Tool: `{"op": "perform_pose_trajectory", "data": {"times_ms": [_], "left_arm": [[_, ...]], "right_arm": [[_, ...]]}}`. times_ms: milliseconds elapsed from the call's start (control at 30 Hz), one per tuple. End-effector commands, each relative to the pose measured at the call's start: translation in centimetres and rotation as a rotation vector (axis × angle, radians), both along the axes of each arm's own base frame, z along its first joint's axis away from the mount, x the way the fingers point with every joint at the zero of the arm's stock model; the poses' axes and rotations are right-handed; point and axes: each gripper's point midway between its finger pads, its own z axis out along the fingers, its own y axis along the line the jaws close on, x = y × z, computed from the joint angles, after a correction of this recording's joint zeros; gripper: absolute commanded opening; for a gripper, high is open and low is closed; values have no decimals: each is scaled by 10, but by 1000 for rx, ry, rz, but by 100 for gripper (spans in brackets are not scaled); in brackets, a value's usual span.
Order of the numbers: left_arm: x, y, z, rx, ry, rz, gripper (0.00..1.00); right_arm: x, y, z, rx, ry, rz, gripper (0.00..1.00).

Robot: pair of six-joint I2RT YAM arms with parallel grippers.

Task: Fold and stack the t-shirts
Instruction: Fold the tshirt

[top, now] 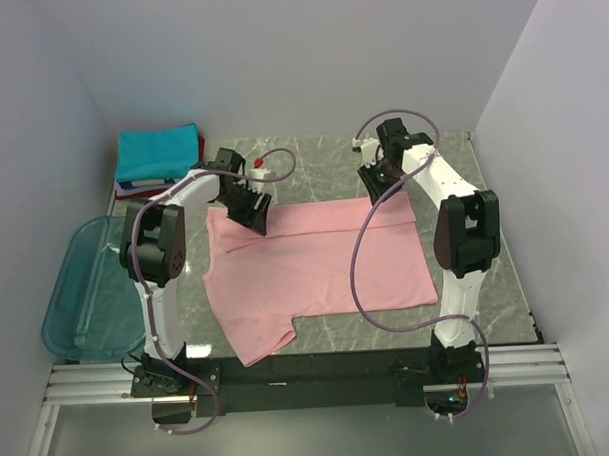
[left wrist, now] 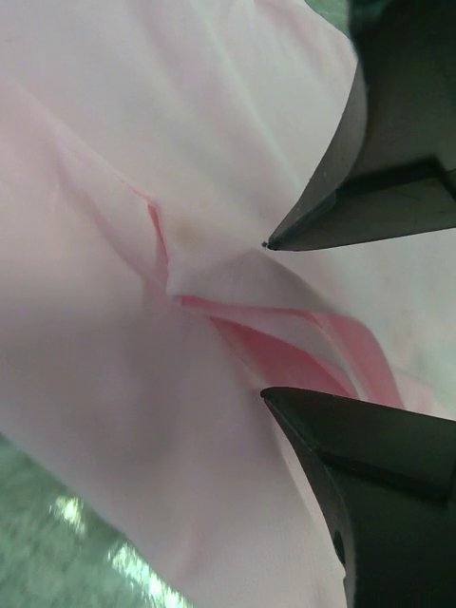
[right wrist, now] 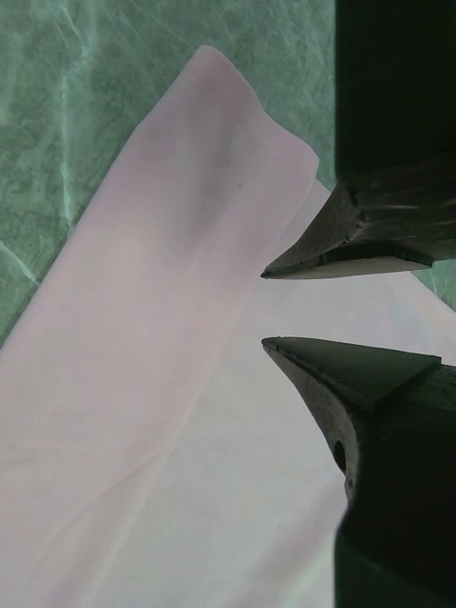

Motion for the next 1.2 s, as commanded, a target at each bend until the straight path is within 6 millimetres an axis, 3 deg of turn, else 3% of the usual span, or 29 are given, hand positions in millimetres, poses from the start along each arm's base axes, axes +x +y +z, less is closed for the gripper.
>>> {"op": "perform_pose_trajectory", "data": {"times_ms": [0, 100, 267, 467, 567, 667, 800, 933, 1067, 1167], "left_arm": [[-9, -11, 10, -5, -29, -55, 64], [-31, -20, 21, -32, -23, -115, 59], [-76, -30, 21, -23, 50, -205, 46], [-103, -30, 23, 16, 39, -236, 51], [-106, -25, 26, 33, 29, -240, 53], [-99, -19, 38, 25, -34, -215, 53], [-66, -17, 53, -48, -85, -103, 51], [-31, -25, 48, -85, -84, -30, 51], [-22, -41, 40, -147, -26, -27, 60], [-22, -53, 34, -178, 4, -41, 57]], "right_arm": [[-3, -1, 23, 10, -50, 1, 38], [-3, -2, 24, 9, -57, 2, 38], [0, -4, 24, -1, -62, 1, 38], [0, -6, 23, -14, -59, 6, 37], [1, -6, 21, -15, -57, 8, 37], [4, -6, 18, -19, -56, 6, 36], [6, -6, 11, -25, -47, 0, 34], [5, -7, 7, -26, -37, -6, 32], [2, -9, 8, -42, -41, -1, 32], [3, -14, 10, -56, -54, -3, 32]]}}
